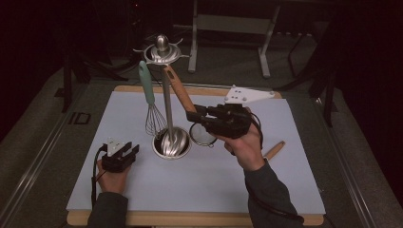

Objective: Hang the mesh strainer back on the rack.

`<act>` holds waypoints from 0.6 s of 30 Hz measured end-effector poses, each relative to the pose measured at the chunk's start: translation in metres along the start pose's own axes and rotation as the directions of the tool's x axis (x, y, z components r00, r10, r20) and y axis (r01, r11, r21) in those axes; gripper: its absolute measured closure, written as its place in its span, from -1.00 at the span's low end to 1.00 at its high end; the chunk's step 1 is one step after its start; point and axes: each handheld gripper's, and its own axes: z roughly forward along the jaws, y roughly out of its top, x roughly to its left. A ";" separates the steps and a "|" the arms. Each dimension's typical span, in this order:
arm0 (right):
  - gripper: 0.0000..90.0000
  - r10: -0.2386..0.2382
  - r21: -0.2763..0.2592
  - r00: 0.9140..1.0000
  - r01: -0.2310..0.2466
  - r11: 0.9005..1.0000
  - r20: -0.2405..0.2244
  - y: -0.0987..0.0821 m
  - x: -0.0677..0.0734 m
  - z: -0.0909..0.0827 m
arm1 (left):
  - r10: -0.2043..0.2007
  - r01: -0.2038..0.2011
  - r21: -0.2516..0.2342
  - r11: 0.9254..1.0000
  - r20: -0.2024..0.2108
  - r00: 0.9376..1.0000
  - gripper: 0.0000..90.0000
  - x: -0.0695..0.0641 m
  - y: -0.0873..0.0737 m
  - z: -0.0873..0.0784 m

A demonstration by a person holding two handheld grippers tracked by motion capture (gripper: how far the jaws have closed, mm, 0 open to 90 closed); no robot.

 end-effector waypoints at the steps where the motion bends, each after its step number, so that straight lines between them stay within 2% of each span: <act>1: 0.60 0.000 0.000 1.000 0.000 1.000 0.000 0.000 0.000 0.000 | 0.000 0.000 0.000 1.000 0.000 1.000 0.42 0.000 0.000 0.000; 7: 0.60 0.008 0.019 1.000 -0.009 1.000 0.017 0.000 -0.012 0.015 | -0.002 0.002 0.001 1.000 0.001 1.000 0.42 0.000 0.000 0.000; 8: 0.60 0.016 0.030 1.000 -0.017 0.999 0.021 -0.002 -0.016 0.022 | -0.001 0.001 0.001 1.000 0.002 1.000 0.42 0.000 0.000 0.000; 15: 0.58 0.036 0.046 0.999 -0.037 0.998 0.016 -0.003 -0.023 0.039 | -0.003 0.003 0.001 1.000 0.003 1.000 0.42 0.000 0.000 0.000; 18: 0.56 0.060 0.041 0.998 -0.061 0.997 0.016 -0.004 -0.025 0.047 | -0.004 0.004 0.000 1.000 0.004 1.000 0.42 0.000 0.000 0.000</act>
